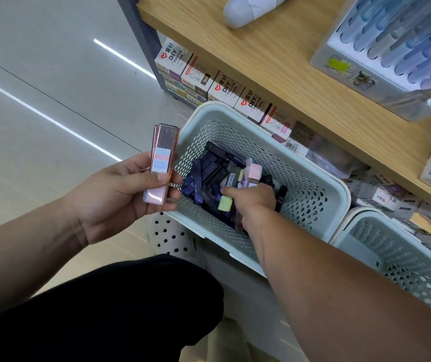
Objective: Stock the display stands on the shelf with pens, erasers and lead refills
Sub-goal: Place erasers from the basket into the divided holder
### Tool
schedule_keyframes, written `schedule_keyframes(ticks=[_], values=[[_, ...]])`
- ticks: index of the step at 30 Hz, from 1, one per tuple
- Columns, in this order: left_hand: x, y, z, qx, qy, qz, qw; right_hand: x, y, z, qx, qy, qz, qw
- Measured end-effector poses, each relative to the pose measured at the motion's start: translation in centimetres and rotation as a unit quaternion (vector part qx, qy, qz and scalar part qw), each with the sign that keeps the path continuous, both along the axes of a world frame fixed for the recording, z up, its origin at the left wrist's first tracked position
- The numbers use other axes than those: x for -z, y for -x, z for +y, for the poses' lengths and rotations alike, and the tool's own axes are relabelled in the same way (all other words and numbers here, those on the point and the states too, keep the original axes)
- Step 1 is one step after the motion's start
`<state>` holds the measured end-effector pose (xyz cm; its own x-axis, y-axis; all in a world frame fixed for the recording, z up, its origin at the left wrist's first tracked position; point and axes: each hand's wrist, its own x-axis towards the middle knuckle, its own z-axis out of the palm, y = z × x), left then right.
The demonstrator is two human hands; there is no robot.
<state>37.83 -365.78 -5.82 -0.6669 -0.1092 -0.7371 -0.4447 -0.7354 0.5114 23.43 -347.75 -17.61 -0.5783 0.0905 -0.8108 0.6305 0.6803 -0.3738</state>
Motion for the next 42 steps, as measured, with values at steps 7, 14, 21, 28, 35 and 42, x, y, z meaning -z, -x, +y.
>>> schedule_keyframes(ticks=[7,14,21,28,35,42], values=[[-0.1,0.0,0.0,0.009,0.014,0.0,1.0,-0.8,-0.6,0.7,0.005,0.039,0.002,0.999],[-1.0,0.8,0.1,0.044,0.047,-0.01,0.998,-5.2,-0.2,3.0,-0.021,0.089,-0.029,0.995],[-5.3,3.4,0.9,0.214,0.099,0.014,0.972,-14.6,0.5,4.7,0.057,0.282,-0.12,0.95],[-16.1,10.2,2.1,0.375,0.186,0.101,0.902,-24.9,3.2,9.6,0.072,0.364,-0.083,0.925],[-24.1,13.8,12.4,0.255,0.224,0.104,0.935,-35.1,5.6,18.1,0.004,0.42,-0.001,0.907],[-26.0,13.5,24.2,0.086,0.178,0.038,0.979,-36.9,6.2,22.9,0.03,0.442,0.047,0.895]])
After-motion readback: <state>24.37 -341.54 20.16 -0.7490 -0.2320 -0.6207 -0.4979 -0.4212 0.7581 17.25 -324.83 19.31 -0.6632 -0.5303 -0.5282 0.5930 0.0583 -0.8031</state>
